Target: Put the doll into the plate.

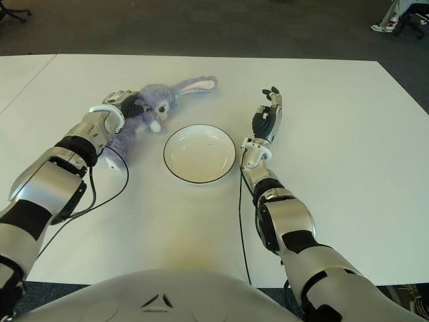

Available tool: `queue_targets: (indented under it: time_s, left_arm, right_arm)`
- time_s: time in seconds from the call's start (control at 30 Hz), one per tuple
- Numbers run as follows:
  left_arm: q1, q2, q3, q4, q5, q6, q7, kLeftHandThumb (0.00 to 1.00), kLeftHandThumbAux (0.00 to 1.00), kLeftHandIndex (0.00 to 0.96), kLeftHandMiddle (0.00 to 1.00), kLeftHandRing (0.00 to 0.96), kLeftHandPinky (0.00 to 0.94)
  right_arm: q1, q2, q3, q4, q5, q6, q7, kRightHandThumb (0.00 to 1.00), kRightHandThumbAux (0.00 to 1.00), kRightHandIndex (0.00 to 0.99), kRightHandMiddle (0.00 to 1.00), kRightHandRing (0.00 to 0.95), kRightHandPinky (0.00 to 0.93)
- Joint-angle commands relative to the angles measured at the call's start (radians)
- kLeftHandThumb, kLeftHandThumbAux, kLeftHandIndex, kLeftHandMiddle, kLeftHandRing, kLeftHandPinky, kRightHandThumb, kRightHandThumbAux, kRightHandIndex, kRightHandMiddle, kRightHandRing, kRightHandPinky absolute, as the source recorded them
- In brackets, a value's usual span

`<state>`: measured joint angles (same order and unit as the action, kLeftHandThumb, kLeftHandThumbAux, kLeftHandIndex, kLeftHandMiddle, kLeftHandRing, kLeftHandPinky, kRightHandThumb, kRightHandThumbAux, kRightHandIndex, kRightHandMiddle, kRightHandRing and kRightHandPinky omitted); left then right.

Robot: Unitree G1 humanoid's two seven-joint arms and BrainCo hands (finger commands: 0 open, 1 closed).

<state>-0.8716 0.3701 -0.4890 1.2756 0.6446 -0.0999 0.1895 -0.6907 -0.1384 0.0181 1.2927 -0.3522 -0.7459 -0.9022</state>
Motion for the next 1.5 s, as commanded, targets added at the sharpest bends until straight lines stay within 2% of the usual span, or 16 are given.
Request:
queue_targets:
  time_s: [0.03,0.23,0.27,0.47,1.2,1.5]
  left_arm:
    - [0.219,-0.066,0.012,0.111,-0.012,0.066,0.011,0.736,0.689,0.442,0.694,0.701,0.690]
    - [0.193,-0.073,0.068,0.105,-0.047,0.071,0.062,0.750,0.691,0.444,0.748,0.740,0.731]
    - [0.192,-0.073,0.078,0.104,-0.053,0.071,0.075,0.755,0.693,0.444,0.785,0.765,0.760]
    - [0.182,-0.053,0.114,0.099,-0.065,0.054,0.119,0.758,0.694,0.443,0.828,0.802,0.787]
    - [0.048,0.041,0.152,0.065,-0.056,0.024,0.156,0.752,0.694,0.442,0.831,0.831,0.828]
    - [-0.048,0.110,0.160,0.027,-0.058,0.000,0.166,0.751,0.694,0.442,0.834,0.826,0.803]
  right_arm:
    - [0.082,0.006,-0.011,0.037,0.011,-0.019,0.003,1.000,0.743,0.251,0.167,0.189,0.417]
    - [0.083,0.009,-0.013,0.039,0.016,-0.016,0.024,1.000,0.743,0.252,0.169,0.193,0.418]
    - [0.084,0.009,-0.012,0.039,0.015,-0.015,0.027,1.000,0.743,0.257,0.173,0.199,0.418]
    - [0.087,0.010,-0.014,0.041,0.016,-0.017,0.043,1.000,0.743,0.273,0.177,0.226,0.419]
    - [0.091,0.012,-0.021,0.045,0.014,-0.019,0.062,1.000,0.745,0.318,0.202,0.251,0.415]
    - [0.089,0.014,-0.031,0.044,0.022,-0.020,0.071,1.000,0.744,0.335,0.207,0.264,0.417]
